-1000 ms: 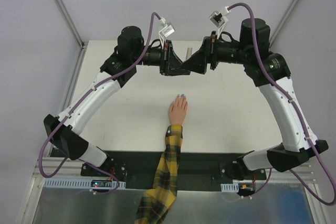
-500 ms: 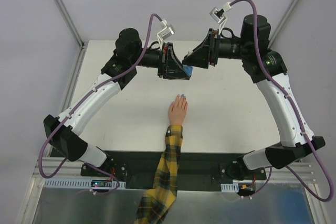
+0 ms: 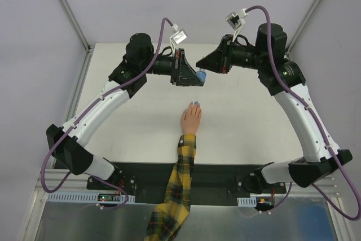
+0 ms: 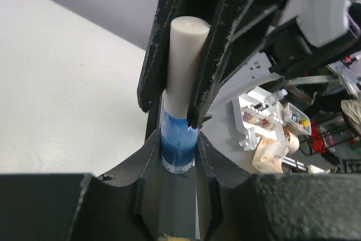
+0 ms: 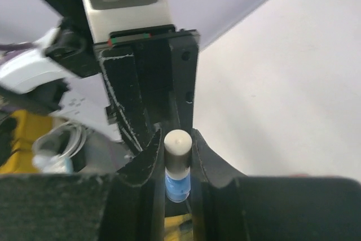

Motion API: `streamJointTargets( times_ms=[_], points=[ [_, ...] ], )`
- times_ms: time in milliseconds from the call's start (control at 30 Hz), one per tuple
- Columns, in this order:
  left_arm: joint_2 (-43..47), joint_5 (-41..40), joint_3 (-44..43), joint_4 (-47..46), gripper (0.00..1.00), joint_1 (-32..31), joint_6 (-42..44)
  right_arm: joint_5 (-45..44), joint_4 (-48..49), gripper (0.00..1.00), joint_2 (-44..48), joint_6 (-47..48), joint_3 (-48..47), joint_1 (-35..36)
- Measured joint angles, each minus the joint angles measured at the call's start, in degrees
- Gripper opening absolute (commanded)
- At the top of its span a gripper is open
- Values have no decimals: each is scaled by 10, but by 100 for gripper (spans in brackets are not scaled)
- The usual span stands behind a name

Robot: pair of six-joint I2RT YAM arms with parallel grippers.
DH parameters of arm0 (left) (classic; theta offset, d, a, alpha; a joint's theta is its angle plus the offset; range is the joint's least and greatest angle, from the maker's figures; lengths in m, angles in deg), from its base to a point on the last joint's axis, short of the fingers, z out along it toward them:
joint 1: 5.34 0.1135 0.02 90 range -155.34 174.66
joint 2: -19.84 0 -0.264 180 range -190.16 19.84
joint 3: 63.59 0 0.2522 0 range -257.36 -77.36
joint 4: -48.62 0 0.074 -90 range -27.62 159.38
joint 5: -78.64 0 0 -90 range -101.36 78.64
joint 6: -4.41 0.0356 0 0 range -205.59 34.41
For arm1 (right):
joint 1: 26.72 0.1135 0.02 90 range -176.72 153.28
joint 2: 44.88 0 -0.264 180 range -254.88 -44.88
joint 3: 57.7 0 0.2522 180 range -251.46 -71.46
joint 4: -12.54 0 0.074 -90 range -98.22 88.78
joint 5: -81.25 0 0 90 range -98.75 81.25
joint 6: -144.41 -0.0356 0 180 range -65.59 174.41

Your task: Paint the nails

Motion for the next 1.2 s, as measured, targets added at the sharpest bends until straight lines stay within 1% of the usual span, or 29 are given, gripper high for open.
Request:
streamJointTargets(
  times_ms=[33, 133, 200, 233, 267, 300, 367, 400, 467, 500, 567, 600, 667, 733, 833, 867, 933, 1033, 1133, 1167, 1200],
  points=[
    [0, -19, 0, 16, 0, 0, 7, -32, -2, 1, 6, 5, 7, 8],
    [0, -86, 0, 57, 0, 2, 28, -266, -32, 1, 20, 25, 7, 85],
    [1, -112, -3, 76, 0, 1, 42, -472, -101, 1, -2, 42, -54, 169],
    [1, -129, -12, 82, 0, -2, 48, -556, -134, 1, -24, 50, -97, 200],
    [1, -140, -19, 87, 0, -3, 52, -610, -149, 1, -38, 52, -123, 219],
    [0, -151, -28, 92, 0, -4, 55, -642, -153, 1, -45, 52, -136, 228],
    [-6, -173, -43, 94, 0, -10, 63, -683, -146, 1, -44, 47, -137, 235],
    [-9, -178, -48, 94, 0, -13, 66, -691, -141, 10, -38, 44, -130, 234],
    [-11, -183, -49, 94, 0, -19, 70, -689, -136, 24, -25, 36, -115, 228],
    [-11, -186, -49, 94, 0, -22, 72, -684, -136, 42, -23, 35, -113, 224],
    [-10, -191, -48, 92, 0, -23, 73, -656, -138, 59, -21, 41, -113, 210],
    [-8, -201, -47, 89, 0, -22, 74, -640, -150, 72, -20, 47, -113, 204],
    [-3, -208, -39, 84, 0, -10, 74, -595, -162, 83, -16, 79, -113, 186],
    [5, -208, -26, 83, 0, -1, 71, -538, -169, 86, -10, 95, -113, 165],
    [5, -190, -22, 79, 0, 4, 65, -416, -171, 96, 0, 112, -113, 123],
    [5, -177, -21, 79, 0, 3, 64, -375, -170, 98, 3, 114, -113, 109],
    [5, -142, -21, 76, 0, 2, 61, -302, -167, 98, 4, 115, -113, 77],
    [5, -92, -19, 62, 0, 2, 52, -205, -160, 91, 2, 112, -113, 42],
    [9, -53, -8, 46, 0, 2, 43, -123, -141, 78, 0, 98, -111, 19],
    [10, -43, -5, 42, 0, 2, 40, -95, -127, 72, 0, 89, -108, 13],
    [10, -34, -3, 37, 0, 2, 37, -72, -113, 68, -1, 76, -103, 8]
  ],
)
